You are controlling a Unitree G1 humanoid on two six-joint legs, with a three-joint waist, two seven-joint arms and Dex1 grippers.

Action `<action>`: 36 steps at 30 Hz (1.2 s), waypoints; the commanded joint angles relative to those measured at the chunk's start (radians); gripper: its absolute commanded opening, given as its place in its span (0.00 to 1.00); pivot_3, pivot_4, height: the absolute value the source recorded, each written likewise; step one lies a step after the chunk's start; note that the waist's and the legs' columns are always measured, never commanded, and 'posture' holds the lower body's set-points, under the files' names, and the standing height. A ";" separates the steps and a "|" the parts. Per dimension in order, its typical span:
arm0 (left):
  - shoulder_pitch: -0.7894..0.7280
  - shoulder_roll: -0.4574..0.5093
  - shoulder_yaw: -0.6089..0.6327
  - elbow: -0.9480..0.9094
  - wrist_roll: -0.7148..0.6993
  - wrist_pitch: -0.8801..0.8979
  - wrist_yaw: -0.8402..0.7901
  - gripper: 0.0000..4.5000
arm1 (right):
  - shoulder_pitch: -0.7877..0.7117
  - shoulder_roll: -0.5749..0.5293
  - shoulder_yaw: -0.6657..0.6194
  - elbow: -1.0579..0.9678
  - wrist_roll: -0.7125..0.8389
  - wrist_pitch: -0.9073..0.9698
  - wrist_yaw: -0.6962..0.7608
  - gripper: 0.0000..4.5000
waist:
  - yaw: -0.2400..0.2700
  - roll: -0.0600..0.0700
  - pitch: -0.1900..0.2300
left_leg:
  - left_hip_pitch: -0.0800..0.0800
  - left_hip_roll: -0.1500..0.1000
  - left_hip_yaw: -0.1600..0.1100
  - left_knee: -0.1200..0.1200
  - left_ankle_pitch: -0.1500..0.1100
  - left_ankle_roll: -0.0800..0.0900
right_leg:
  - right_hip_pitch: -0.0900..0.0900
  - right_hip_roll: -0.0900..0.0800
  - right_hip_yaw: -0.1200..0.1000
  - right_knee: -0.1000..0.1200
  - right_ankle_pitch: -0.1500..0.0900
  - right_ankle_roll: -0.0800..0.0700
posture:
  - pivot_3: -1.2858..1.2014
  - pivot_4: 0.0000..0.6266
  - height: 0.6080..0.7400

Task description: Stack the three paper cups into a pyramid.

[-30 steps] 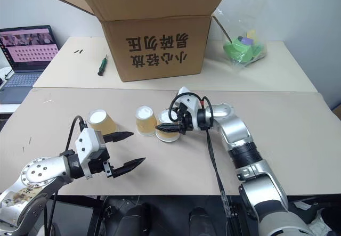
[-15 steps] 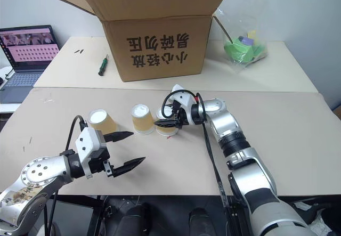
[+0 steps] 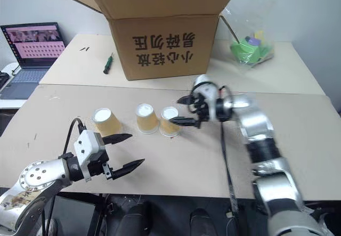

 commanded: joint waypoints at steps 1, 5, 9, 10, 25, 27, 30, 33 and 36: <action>0.084 -0.035 0.043 -0.073 0.020 -0.014 0.060 1.00 | 0.011 -0.042 -0.075 -0.238 0.142 0.163 -0.038 0.99 | -0.013 0.000 0.000 | 0.001 0.001 0.000 0.000 0.000 0.000 | 0.000 0.001 0.000 0.000 0.000 0.000 | 0.52 0.24 0.74; 0.239 -0.137 0.097 -0.094 0.101 -0.054 0.182 1.00 | 0.054 -0.079 -0.072 -0.415 0.172 0.255 -0.119 0.99 | -0.027 -0.001 0.000 | 0.005 0.002 0.000 0.000 0.000 0.000 | 0.003 0.001 0.000 0.000 -0.001 -0.002 | 0.52 0.24 0.74; 0.317 -0.207 0.180 -0.048 0.161 -0.108 0.244 1.00 | 0.099 -0.112 -0.031 -0.490 0.124 0.260 -0.193 0.99 | -0.020 -0.001 -0.001 | 0.005 0.002 0.000 0.001 0.000 0.000 | 0.003 0.001 0.000 0.000 -0.002 -0.004 | 0.52 0.24 0.74; 0.326 -0.210 0.206 -0.020 0.171 -0.125 0.241 1.00 | 0.102 -0.112 -0.032 -0.498 0.127 0.265 -0.210 0.99 | -0.017 -0.001 -0.001 | 0.005 0.002 0.000 0.001 0.000 0.000 | 0.003 0.001 0.000 0.000 -0.003 -0.006 | 0.52 0.24 0.74; -0.083 -0.054 0.150 0.464 0.209 -0.297 0.004 1.00 | 0.130 -0.139 -0.075 -0.560 0.199 0.320 -0.322 0.99 | 0.000 -0.003 -0.002 | -0.001 0.001 0.000 0.001 0.000 0.000 | -0.001 0.001 -0.001 -0.001 0.000 -0.002 | 0.52 0.24 0.74; -0.136 -0.057 0.135 0.507 0.207 -0.302 -0.006 1.00 | 0.139 -0.152 -0.078 -0.566 0.201 0.322 -0.331 0.99 | -0.002 -0.004 -0.002 | -0.001 0.001 0.000 0.001 0.000 0.000 | -0.002 0.001 0.000 0.000 0.000 -0.002 | 0.52 0.24 0.74; -0.208 -0.061 0.115 0.565 0.199 -0.304 -0.021 1.00 | 0.167 -0.167 -0.084 -0.586 0.217 0.329 -0.338 0.99 | -0.003 -0.004 -0.002 | -0.001 0.002 0.000 0.000 0.000 0.000 | -0.003 0.002 -0.001 0.001 0.000 -0.002 | 0.52 0.24 0.74; -0.276 -0.069 0.099 0.611 0.191 -0.294 -0.030 1.00 | 0.206 -0.179 -0.084 -0.597 0.222 0.328 -0.335 0.99 | -0.001 -0.004 -0.002 | -0.001 0.002 0.000 0.001 0.000 0.000 | -0.002 0.002 -0.001 0.001 0.000 -0.002 | 0.52 0.24 0.74; -0.318 -0.076 0.094 0.633 0.189 -0.292 -0.032 1.00 | 0.233 -0.187 -0.080 -0.593 0.216 0.315 -0.338 0.99 | -0.001 -0.004 -0.002 | -0.001 0.002 0.000 0.001 0.000 0.000 | -0.001 0.002 0.000 0.001 0.000 -0.002 | 0.52 0.24 0.74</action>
